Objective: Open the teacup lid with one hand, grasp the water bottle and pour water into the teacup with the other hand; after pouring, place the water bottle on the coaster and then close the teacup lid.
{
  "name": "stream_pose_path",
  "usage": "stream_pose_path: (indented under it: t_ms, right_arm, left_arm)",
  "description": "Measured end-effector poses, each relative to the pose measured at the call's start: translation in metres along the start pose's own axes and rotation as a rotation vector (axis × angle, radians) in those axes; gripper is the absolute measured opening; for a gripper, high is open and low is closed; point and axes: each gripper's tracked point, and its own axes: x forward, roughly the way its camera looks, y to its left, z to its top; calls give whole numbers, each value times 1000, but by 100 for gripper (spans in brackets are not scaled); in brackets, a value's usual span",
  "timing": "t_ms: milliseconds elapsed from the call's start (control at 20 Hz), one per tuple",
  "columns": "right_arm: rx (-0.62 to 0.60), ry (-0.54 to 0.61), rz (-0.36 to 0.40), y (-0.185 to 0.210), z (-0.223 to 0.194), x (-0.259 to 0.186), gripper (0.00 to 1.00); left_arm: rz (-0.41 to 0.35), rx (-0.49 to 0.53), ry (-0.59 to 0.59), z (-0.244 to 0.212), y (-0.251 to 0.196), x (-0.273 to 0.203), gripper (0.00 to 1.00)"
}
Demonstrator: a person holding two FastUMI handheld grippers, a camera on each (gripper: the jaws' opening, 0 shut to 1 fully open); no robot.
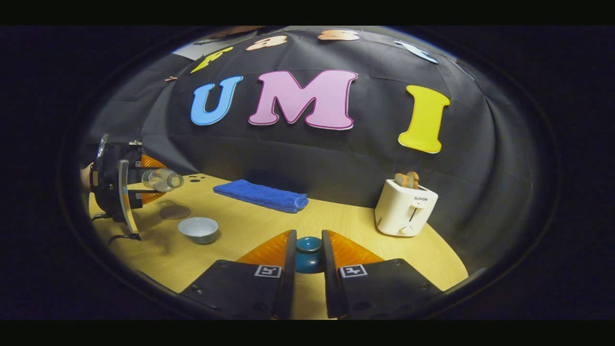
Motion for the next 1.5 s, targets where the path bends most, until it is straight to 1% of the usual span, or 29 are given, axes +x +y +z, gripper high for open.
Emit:
stream_pose_path:
  t_ms: [50, 200, 250, 300, 400, 450, 500, 550, 600, 750, 850, 950, 1000, 1050, 1150, 1200, 1300, 1400, 1450, 1500]
  right_arm:
    - [-1, -3, 1, -2, 0, 0, 24]
    - [-6, -13, -1, -8, 2, 0, 24]
    - [-7, -13, -2, -9, 1, 0, 24]
    - [-6, -13, -4, -11, 0, 0, 34]
    - [-4, -14, -6, -11, 0, 0, 34]
    - [-6, -16, -7, -12, 1, 1, 29]
    - [-7, -18, -6, -12, 2, 1, 34]
    - [-8, -18, -6, -12, 1, 0, 34]
    - [-9, -18, -6, -12, 2, -1, 24]
    - [-11, -22, -9, -13, 2, -2, 24]
    - [-12, -23, -10, -13, 2, -2, 29]
    - [-15, -22, -12, -13, 1, -3, 29]
    - [-15, -21, -13, -14, 1, -3, 29]
    - [-15, -20, -15, -14, 0, -3, 34]
    - [-12, -21, -18, -15, 1, -4, 34]
    - [-13, -22, -17, -15, 1, -5, 29]
    - [-16, -23, -18, -16, 2, -5, 34]
    - [-16, -23, -26, -18, 2, -4, 34]
    - [-13, -24, -27, -19, 2, -5, 24]
    - [-12, -25, -32, -19, 2, -6, 34]
  left_arm:
    - [5, 21, 3, 0, 0, 1, 74]
    - [27, 77, 30, -5, 4, 5, 74]
    - [31, 94, 31, -5, 4, 5, 74]
    - [37, 108, 34, -7, 6, 6, 74]
    - [46, 135, 32, -7, 7, 7, 74]
    - [50, 147, 32, -6, 7, 8, 74]
    - [53, 158, 29, -6, 8, 7, 74]
    - [56, 167, 27, -6, 7, 9, 74]
    - [60, 176, 22, -4, 7, 10, 74]
    - [82, 225, 10, -2, 6, 12, 74]
    - [98, 252, 4, -1, 8, 13, 74]
    - [101, 261, 1, -1, 9, 13, 74]
    - [104, 268, -2, -2, 10, 13, 69]
    - [110, 276, -5, 0, 11, 13, 74]
    - [119, 294, -11, 2, 11, 14, 74]
    - [120, 299, -12, 0, 12, 14, 74]
    - [125, 311, -14, 2, 13, 15, 74]
    - [134, 324, -19, 3, 14, 16, 74]
    - [142, 332, -21, 4, 15, 18, 74]
    - [149, 344, -19, 3, 16, 16, 74]
